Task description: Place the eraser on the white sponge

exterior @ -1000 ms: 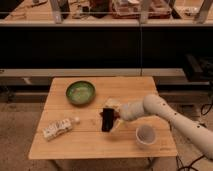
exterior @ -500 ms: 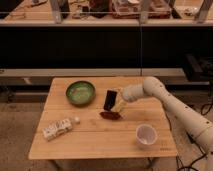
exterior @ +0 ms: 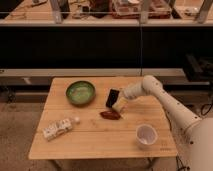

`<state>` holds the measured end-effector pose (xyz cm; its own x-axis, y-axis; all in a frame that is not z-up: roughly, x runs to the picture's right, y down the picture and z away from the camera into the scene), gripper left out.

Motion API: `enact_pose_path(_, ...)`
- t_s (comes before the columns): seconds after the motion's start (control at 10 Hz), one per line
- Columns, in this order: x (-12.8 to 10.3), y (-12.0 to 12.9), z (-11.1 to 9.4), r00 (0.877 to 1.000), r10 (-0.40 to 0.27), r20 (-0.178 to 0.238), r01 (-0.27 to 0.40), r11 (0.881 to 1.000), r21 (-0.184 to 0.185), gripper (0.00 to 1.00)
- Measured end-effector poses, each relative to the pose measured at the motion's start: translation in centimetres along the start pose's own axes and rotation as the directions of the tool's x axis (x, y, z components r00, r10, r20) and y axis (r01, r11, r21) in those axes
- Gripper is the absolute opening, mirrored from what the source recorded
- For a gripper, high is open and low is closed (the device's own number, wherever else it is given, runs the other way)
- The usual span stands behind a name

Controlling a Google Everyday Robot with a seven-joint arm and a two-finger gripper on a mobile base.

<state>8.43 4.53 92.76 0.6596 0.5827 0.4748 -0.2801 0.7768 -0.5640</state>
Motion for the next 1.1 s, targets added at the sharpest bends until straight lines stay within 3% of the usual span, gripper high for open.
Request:
enact_pose_path(0.3, 1.4, -0.4, 0.3, 1.000, 0.017, -0.006, -0.017, 1.000, 0.007, 0.51)
enact_pose_path(0.8, 0.7, 2.0, 0.0, 0.998, -0.048, -0.027, 0.047, 0.998, -0.035, 0.51)
enact_pose_path(1.1, 1.4, 3.1, 0.1, 0.998, -0.048, -0.035, 0.046, 0.997, -0.054, 0.51)
